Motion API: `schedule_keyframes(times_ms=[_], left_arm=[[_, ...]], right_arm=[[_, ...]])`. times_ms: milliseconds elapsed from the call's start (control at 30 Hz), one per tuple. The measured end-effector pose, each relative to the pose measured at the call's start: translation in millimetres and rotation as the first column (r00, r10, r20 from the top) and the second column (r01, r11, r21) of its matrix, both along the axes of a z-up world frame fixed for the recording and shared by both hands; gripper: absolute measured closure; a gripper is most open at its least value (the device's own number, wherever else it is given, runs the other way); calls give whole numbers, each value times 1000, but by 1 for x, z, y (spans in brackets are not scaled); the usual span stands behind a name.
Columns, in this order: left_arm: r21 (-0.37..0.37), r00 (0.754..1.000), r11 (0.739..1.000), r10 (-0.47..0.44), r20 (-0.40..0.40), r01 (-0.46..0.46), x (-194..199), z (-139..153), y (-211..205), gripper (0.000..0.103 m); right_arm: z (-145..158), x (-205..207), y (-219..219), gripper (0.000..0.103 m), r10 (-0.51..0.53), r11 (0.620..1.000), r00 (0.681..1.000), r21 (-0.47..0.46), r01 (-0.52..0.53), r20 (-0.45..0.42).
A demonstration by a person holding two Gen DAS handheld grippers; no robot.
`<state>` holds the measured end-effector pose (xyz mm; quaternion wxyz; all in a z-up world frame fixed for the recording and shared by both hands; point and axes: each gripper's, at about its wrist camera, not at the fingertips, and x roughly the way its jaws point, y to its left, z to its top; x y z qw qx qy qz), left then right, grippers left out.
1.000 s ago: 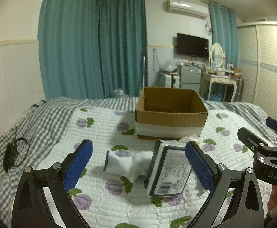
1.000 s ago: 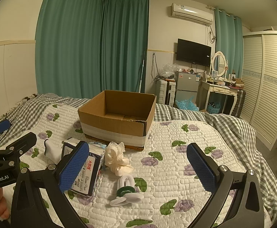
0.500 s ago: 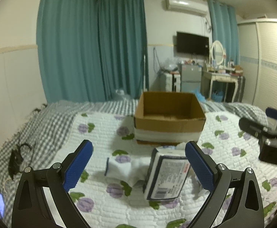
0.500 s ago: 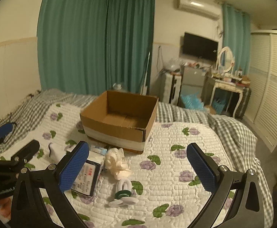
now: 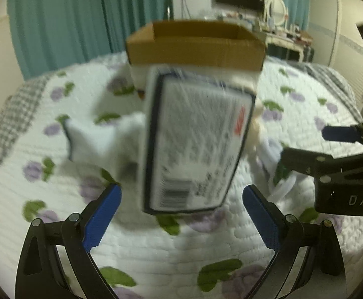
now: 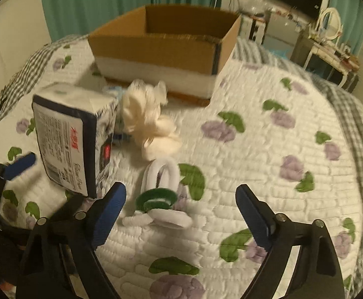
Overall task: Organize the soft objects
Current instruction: 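Grasp the white-and-navy packet with the left tool while the right tool grasps the white green-ringed piece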
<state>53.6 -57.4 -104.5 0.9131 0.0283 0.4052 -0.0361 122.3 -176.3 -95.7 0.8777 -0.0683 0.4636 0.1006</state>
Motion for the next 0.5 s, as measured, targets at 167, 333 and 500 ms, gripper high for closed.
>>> schedule_keyframes(times_ms=[167, 333, 500], left_arm=[[-16, 1000, 1000, -9, 5, 9, 6, -9, 2, 3], [-12, 999, 1000, -18, 48, 18, 15, -7, 2, 4], [18, 994, 999, -43, 100, 41, 30, -3, -7, 6]], right_arm=[[-31, 17, -3, 59, 22, 998, 990, 66, -13, -142], [-24, 12, -12, 72, 15, 992, 994, 127, -1, -110], [-18, 6, -24, 72, 5, 985, 997, 170, 8, -76]])
